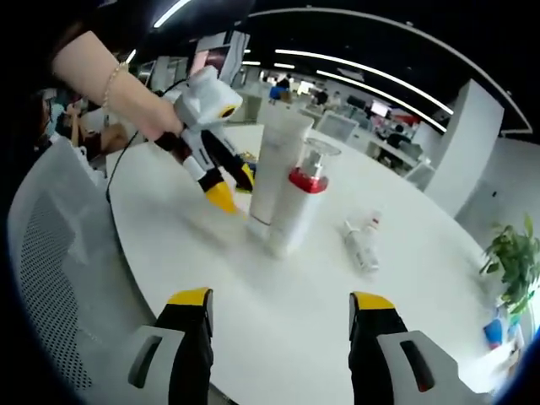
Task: Arrange the skincare products in the storage area until every visible bottle or jar stands upright without overlapping.
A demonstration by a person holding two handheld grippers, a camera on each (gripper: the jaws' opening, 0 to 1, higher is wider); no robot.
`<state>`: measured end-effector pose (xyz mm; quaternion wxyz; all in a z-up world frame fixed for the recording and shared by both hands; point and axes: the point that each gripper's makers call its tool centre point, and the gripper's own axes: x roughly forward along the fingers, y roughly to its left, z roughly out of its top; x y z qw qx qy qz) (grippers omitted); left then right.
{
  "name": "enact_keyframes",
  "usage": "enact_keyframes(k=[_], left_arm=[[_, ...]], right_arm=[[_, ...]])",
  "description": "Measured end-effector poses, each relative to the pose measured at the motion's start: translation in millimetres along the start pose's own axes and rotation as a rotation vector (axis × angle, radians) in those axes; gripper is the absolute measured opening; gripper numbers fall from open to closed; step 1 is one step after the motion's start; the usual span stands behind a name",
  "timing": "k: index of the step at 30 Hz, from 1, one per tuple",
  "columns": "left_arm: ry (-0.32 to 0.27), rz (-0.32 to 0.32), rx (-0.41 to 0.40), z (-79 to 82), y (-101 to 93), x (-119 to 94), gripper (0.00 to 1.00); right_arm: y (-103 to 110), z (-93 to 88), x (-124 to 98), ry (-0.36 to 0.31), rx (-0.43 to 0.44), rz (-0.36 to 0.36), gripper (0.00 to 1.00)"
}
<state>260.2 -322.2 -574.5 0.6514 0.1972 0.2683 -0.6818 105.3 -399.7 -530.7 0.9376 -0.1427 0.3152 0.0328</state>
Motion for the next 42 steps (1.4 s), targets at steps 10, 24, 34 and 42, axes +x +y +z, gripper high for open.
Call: enact_keyframes(k=[10,24,34,42], left_arm=[[-0.019,0.06,-0.06,-14.6,-10.0,-57.8,0.6],[-0.13,0.128,-0.243,-27.0,-39.2,-123.9,0.75],[-0.201,0.137,-0.396,-38.0,-58.3,-145.6,0.91],[-0.182,0.197,-0.368,-40.9,-66.2,-146.3,0.97]], right_arm=[[1.7,1.9,-0.1,-0.005,-0.016,0.009,0.6],[4.0,2.1,0.4,-0.007,-0.021,0.012,0.59],[3.5,2.4,-0.3,-0.01,0.021,0.024,0.62],[10.9,5.4,-2.1,-0.03,0.11,0.088,0.79]])
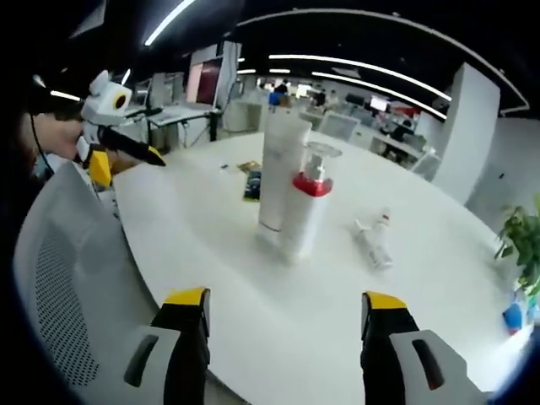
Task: Arrange the skincare products in the storage area until every visible bottle or jar stands upright without overlapping.
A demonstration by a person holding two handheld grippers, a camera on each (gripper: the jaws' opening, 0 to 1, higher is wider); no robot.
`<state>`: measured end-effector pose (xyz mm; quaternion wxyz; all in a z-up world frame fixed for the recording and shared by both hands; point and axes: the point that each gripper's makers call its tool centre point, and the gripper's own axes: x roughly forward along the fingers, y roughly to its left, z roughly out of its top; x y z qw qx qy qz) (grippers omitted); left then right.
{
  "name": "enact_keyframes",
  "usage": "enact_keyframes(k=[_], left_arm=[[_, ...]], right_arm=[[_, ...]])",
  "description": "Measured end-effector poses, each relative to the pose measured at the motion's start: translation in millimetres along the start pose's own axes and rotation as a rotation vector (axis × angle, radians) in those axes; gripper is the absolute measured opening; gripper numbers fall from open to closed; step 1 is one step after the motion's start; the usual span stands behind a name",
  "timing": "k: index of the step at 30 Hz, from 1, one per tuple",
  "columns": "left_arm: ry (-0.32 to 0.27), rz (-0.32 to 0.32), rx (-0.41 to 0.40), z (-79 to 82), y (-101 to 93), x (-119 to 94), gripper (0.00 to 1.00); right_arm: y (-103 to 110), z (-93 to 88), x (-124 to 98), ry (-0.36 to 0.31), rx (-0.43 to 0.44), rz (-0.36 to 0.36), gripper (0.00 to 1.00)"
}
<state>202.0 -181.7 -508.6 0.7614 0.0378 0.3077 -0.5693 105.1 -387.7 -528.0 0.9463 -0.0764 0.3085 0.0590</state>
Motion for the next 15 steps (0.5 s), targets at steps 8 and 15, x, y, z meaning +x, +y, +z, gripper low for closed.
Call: enact_keyframes(k=[8,15], left_arm=[[-0.015,0.044,0.061,-0.9,-4.1,1.2,0.99],[-0.041,0.088,0.105,-1.9,4.1,-3.9,0.99]], right_arm=[[14.3,0.9,0.3,-0.025,0.114,0.117,0.99],[7.2,6.5,-4.3,-0.06,0.139,0.096,0.99]])
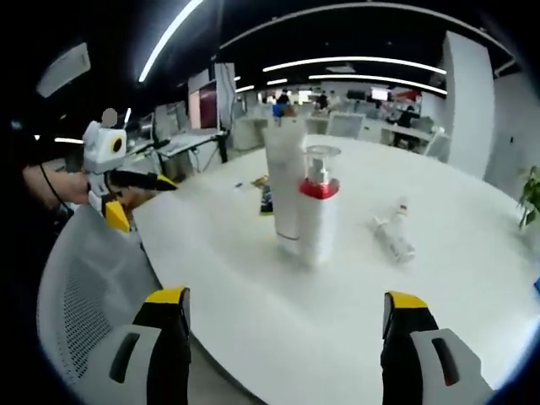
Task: Arrange the skincare products in the storage area until every visible bottle or jar stands upright without overlapping.
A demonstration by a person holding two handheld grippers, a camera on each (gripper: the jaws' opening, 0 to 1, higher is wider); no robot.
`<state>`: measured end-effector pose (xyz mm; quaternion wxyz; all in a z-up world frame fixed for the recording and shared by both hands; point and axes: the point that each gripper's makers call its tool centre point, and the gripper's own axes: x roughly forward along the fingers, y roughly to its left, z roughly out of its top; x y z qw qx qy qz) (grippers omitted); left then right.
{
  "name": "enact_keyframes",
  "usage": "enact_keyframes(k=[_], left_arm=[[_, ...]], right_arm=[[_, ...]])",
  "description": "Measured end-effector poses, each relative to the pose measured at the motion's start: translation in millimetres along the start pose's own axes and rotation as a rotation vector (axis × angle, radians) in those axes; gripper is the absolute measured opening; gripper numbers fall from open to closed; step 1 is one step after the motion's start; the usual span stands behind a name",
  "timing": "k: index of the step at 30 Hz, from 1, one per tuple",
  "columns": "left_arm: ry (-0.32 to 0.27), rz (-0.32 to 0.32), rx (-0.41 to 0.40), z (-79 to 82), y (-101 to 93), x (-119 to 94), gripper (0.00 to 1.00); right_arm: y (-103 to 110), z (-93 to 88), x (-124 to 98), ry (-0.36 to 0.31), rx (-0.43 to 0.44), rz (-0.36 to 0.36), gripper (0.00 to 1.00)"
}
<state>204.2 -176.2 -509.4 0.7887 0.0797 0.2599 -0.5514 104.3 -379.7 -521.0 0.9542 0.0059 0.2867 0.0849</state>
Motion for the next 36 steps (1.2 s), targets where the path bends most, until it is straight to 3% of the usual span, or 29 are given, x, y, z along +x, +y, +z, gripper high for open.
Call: enact_keyframes(k=[3,5,8,16,20,30,36], left_arm=[[-0.045,0.05,0.007,0.5,12.1,1.7,0.98],[-0.024,0.07,0.02,-0.9,16.3,1.8,0.97],[-0.05,0.067,0.032,3.2,14.6,0.8,0.96],[-0.029,0.057,0.026,-2.6,15.7,2.8,0.94],[-0.025,0.064,0.026,-3.8,17.6,2.5,0.93],[-0.025,0.096,0.026,-4.1,23.7,0.4,0.92],[-0.013,0.112,0.041,-4.8,23.4,-0.1,0.91]], right_arm=[[-4.5,1.9,-1.4,-0.005,-0.012,-0.021,0.99],[-7.5,0.1,-1.2,0.002,-0.012,-0.029,0.99],[-12.3,-5.1,1.1,0.019,-0.019,-0.044,0.99],[-0.5,-5.8,3.5,0.053,-0.053,-0.006,0.99],[-18.6,-3.3,-3.5,0.047,0.021,-0.045,0.93],[-72.3,1.9,-0.3,0.104,-0.018,-0.088,0.9],[-89.3,10.6,11.2,0.129,-0.041,-0.081,0.86]])
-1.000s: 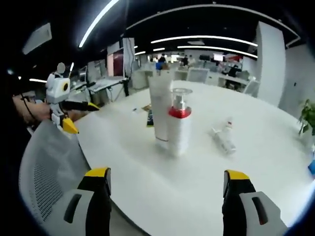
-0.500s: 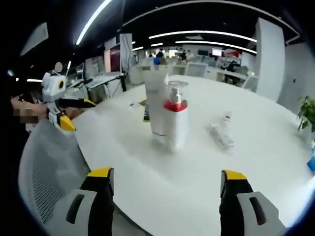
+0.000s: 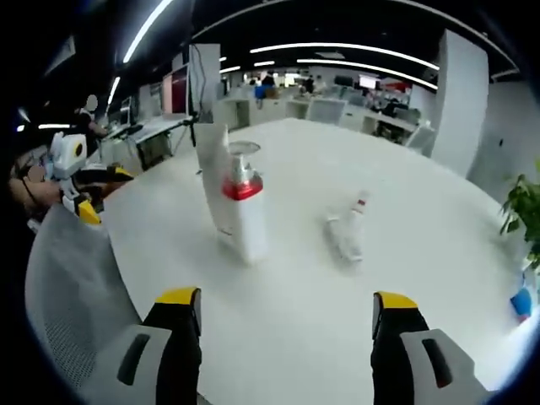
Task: Arrange the skincare products in the storage area until every visible bottle or jar stands upright without overlapping.
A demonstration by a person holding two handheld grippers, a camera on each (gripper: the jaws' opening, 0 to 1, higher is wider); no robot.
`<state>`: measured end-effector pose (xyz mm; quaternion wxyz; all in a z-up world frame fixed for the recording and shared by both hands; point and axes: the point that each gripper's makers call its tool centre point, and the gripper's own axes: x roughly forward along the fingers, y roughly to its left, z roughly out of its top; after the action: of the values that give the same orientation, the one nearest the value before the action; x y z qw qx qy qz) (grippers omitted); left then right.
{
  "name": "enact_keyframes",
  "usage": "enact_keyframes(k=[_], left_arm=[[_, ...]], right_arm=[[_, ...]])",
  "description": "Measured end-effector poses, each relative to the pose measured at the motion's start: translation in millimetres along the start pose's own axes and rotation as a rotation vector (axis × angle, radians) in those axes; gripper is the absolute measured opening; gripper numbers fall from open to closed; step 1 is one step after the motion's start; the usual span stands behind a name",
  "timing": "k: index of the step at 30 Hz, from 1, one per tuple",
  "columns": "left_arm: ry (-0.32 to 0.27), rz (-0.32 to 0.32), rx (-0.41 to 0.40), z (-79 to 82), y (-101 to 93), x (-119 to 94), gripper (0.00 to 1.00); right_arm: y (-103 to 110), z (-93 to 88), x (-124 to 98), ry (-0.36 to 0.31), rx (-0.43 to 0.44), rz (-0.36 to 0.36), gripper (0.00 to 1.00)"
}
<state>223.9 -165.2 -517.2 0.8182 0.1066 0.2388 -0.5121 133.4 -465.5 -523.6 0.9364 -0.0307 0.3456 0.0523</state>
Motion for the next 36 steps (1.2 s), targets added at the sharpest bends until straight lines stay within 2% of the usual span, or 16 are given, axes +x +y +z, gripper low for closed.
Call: enact_keyframes(k=[7,9,14,18,24,27,30,36], left_arm=[[0.015,0.006,0.011,-3.0,1.9,0.2,0.91],[0.019,0.011,0.004,-3.9,3.4,0.0,0.91],[0.025,0.021,0.028,-4.1,2.6,0.3,0.89],[0.031,0.02,0.034,-4.9,5.3,-0.3,0.89],[0.025,0.034,0.029,-3.5,7.0,-0.9,0.87],[0.032,0.041,0.023,-5.0,8.7,-1.2,0.87],[0.03,0.045,0.019,-4.9,10.0,-1.2,0.86],[0.044,0.045,0.027,-7.0,10.6,-1.0,0.85]], right_arm=[[-17.9,6.5,17.4,0.043,-0.033,0.013,0.78],[-30.1,4.6,24.6,0.064,-0.042,0.008,0.76],[-41.0,10.7,31.0,0.077,-0.036,0.005,0.74],[-48.1,8.3,43.2,0.107,-0.055,0.006,0.68],[-56.8,11.3,58.4,0.129,-0.069,0.012,0.67],[-60.8,4.8,66.3,0.163,-0.057,0.014,0.66],[-64.4,-0.2,77.9,0.166,-0.045,0.008,0.65],[-72.3,0.2,97.0,0.179,-0.053,0.004,0.64]])
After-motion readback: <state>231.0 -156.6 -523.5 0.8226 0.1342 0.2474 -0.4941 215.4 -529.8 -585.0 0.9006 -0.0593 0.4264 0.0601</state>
